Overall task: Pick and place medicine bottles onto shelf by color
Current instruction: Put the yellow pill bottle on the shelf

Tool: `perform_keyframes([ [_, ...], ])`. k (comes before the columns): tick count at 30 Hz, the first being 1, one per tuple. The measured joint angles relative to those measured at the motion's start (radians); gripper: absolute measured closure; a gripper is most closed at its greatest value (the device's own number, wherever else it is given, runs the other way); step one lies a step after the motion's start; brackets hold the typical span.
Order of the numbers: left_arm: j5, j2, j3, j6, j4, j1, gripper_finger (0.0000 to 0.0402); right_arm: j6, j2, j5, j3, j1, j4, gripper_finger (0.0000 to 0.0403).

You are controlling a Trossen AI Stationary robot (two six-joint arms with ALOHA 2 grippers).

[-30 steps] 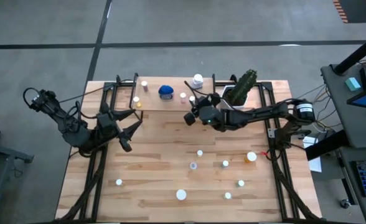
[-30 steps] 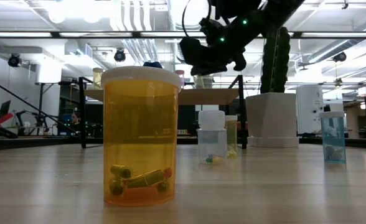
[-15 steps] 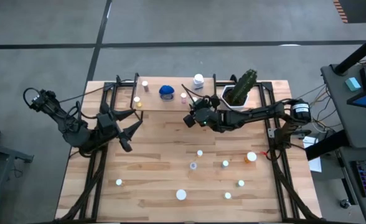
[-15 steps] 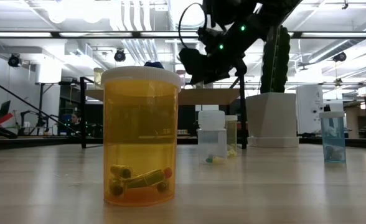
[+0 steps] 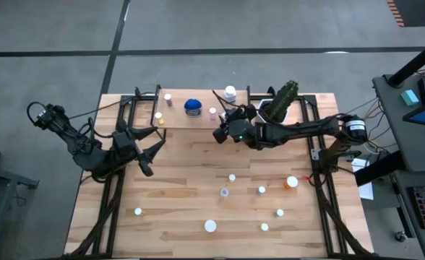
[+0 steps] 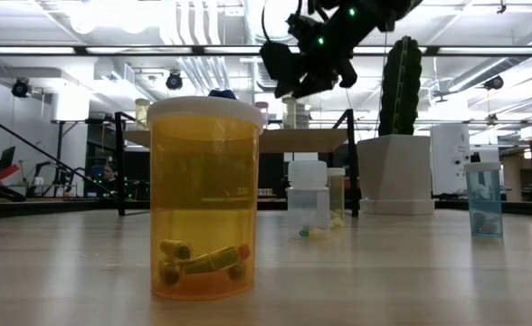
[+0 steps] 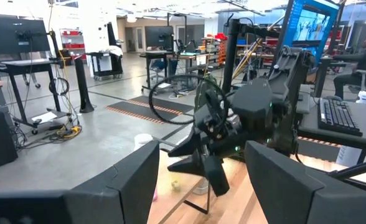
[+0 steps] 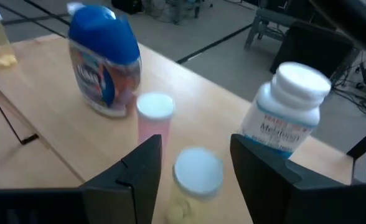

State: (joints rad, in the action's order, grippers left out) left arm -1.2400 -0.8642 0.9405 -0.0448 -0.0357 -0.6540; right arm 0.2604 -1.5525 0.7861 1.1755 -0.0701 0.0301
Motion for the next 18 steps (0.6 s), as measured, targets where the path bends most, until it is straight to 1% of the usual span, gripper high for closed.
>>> perform_keyframes([
  [5, 0.001, -0.002, 0.000, -0.007, 0.000, 0.000, 0.0180, 0.008, 0.025, -0.001, 0.095, 0.007, 0.118, 0.0220],
  [9, 0.019, -0.011, -0.003, -0.091, -0.003, 0.000, 0.0180, -0.011, 0.047, -0.001, 0.202, 0.026, 0.244, 0.0220],
  [11, 0.049, -0.021, -0.009, -0.147, -0.005, 0.000, 0.0180, -0.027, 0.058, -0.025, 0.262, 0.039, 0.307, 0.0222],
  [13, 0.113, -0.040, -0.012, -0.243, -0.022, 0.000, 0.0180, -0.042, 0.064, -0.117, 0.330, 0.050, 0.387, 0.0225],
  [15, 0.215, -0.067, -0.012, -0.402, -0.074, 0.000, 0.0180, -0.028, 0.066, -0.257, 0.399, 0.057, 0.463, 0.0229],
  [16, 0.269, -0.079, -0.012, -0.505, -0.117, 0.000, 0.0180, -0.013, 0.066, -0.356, 0.433, 0.059, 0.504, 0.0231],
  [18, 0.394, -0.106, -0.011, -0.768, -0.244, -0.001, 0.0180, 0.039, 0.066, -0.582, 0.498, 0.059, 0.575, 0.0236],
])
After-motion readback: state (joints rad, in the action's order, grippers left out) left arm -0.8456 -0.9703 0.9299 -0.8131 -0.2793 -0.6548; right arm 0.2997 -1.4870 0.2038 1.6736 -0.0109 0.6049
